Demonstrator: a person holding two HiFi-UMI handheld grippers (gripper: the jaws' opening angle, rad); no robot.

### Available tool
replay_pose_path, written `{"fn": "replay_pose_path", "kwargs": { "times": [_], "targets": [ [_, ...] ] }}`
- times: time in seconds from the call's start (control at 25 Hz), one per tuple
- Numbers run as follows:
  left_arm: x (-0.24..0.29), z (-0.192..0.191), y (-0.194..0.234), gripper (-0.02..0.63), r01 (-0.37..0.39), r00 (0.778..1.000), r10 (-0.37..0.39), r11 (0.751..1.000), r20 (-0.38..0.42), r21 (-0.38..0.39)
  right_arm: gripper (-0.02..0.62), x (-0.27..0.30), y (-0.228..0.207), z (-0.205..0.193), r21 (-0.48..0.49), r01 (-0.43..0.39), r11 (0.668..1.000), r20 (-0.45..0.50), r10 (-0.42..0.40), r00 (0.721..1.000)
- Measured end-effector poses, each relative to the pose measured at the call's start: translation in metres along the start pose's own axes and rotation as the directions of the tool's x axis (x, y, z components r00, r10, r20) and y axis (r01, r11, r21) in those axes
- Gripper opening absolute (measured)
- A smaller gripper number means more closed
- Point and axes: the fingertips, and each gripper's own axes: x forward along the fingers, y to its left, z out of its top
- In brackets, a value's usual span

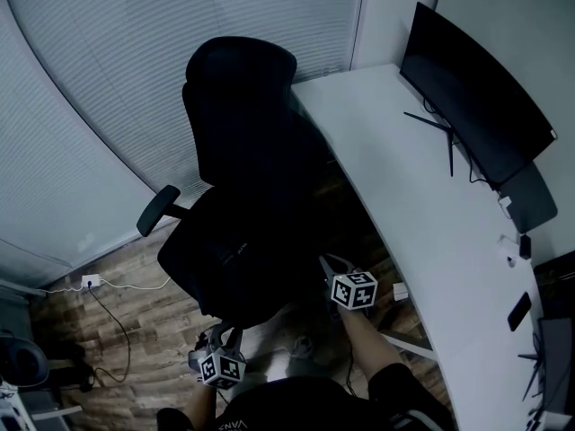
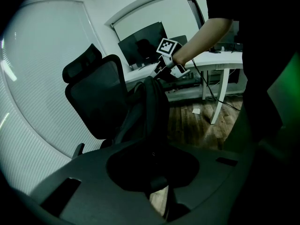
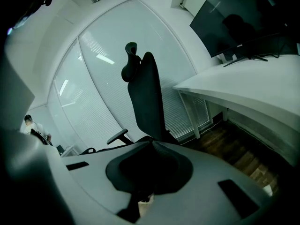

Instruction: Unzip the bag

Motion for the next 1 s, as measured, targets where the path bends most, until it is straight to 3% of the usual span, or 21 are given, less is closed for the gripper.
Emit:
{"fn": "replay_pose_path", "kwargs": {
  "times": [0.36, 0.48, 0.68, 1.0],
  "targets": [
    [0.002, -0.001, 0.000, 0.064, 0.018, 1.000, -0.018, 1.000, -0.006, 0.011, 0.046, 0.013, -0.006, -0.009, 0.036, 0.034, 0.999, -0.022, -0.034, 0.999],
    [0.000, -0.004, -0.004, 0.064, 0.042, 0.999, -0.042, 0.998, -0.013, 0.043, 0.048, 0.008, 0.004, -0.011, 0.000, 0.025, 1.000, -0.027, -0.025, 0.999],
    [0.001, -0.011, -0.009, 0.074, 0.100, 0.995, -0.099, 0.993, -0.014, 0.064, 0.048, -0.004, 0.013, -0.012, -0.028, 0.077, 0.997, -0.011, -0.078, 0.997],
    [-0.020, -0.001, -0.007, 0.173, 0.199, 0.978, -0.199, 0.980, 0.067, 0.017, 0.051, -0.035, 0.035, -0.010, -0.011, 0.170, 0.985, 0.061, -0.169, 0.984]
  ]
}}
